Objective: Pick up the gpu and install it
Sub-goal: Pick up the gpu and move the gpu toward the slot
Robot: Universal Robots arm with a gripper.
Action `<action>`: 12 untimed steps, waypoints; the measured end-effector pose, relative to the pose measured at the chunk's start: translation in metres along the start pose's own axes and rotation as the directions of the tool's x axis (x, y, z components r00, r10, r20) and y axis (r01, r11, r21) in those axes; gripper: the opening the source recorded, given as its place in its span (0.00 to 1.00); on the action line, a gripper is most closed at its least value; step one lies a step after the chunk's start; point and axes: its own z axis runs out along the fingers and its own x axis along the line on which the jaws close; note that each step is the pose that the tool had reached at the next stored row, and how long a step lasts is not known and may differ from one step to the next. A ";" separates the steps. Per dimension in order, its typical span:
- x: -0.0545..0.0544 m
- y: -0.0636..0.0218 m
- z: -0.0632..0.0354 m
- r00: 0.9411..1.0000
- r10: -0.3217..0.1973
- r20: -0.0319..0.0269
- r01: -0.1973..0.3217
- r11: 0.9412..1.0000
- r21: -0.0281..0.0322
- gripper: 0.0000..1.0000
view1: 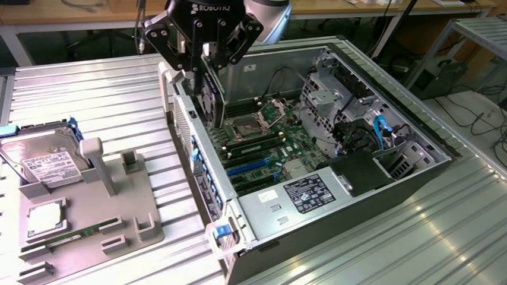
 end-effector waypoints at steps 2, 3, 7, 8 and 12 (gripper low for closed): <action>-0.002 0.0000 -0.0001 1.000 0.000 0.000 0.000 1.000 0.000 0.28; -0.004 0.0000 -0.0001 1.000 0.000 0.000 0.000 1.000 0.000 0.28; -0.008 0.0000 -0.0001 1.000 0.000 0.000 0.000 1.000 0.000 0.28; -0.010 0.0000 -0.0001 1.000 0.000 0.000 0.000 1.000 0.000 0.28; -0.023 0.0000 -0.0003 1.000 0.000 0.000 0.000 1.000 0.000 0.28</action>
